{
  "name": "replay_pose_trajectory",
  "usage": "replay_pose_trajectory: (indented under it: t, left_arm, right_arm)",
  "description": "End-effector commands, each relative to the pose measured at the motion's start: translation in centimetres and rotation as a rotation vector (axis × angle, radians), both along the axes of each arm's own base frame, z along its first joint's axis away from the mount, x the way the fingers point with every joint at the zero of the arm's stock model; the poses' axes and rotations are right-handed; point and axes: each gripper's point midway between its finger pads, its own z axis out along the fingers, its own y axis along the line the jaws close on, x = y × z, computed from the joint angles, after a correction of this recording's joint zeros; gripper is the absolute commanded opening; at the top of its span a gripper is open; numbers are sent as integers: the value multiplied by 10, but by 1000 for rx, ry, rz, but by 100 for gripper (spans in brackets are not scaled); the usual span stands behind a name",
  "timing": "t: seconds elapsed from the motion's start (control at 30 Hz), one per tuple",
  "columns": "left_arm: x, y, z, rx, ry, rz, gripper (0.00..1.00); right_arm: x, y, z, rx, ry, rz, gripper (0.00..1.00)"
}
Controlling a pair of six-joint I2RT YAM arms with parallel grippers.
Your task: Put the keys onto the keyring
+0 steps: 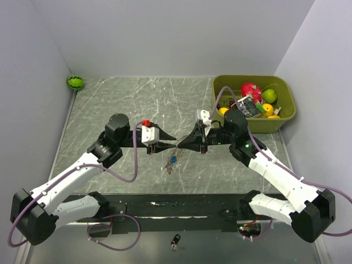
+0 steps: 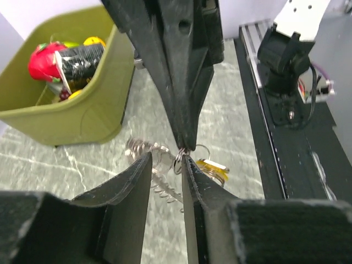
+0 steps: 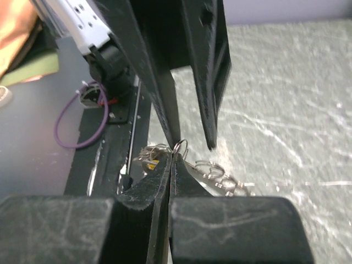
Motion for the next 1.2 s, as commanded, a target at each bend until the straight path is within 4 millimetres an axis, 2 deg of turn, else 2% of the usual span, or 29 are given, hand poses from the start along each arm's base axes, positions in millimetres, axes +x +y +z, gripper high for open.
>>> replay_pose_trajectory:
  t: [0.0,0.33,0.6,0.67,0.73,0.77,0.9,1.17]
  left_arm:
    - [-2,2,0,97,-20,-3,34]
    - [-5,-3,-11,243,15,-33,35]
    - [0,-10,-21,306,31,-24,33]
    - [2,-10,-23,314,33,-22,31]
    - [2,-11,-23,313,28,-24,22]
    - [2,-12,-23,312,24,-26,12]
    - [4,-12,-16,303,8,-24,1]
    - [2,-14,-7,237,-24,-13,1]
  right_arm:
    - [9,2,16,-1,-75,-25,0]
    - [15,2,9,-29,-66,-44,0]
    - [15,2,9,-28,-70,-45,0]
    - [15,1,10,-26,-71,-47,0]
    - [14,1,9,-27,-70,-47,0]
    - [14,1,9,-28,-70,-44,0]
    - [15,1,7,-31,-71,-51,0]
    - [18,1,8,-27,-67,-74,0]
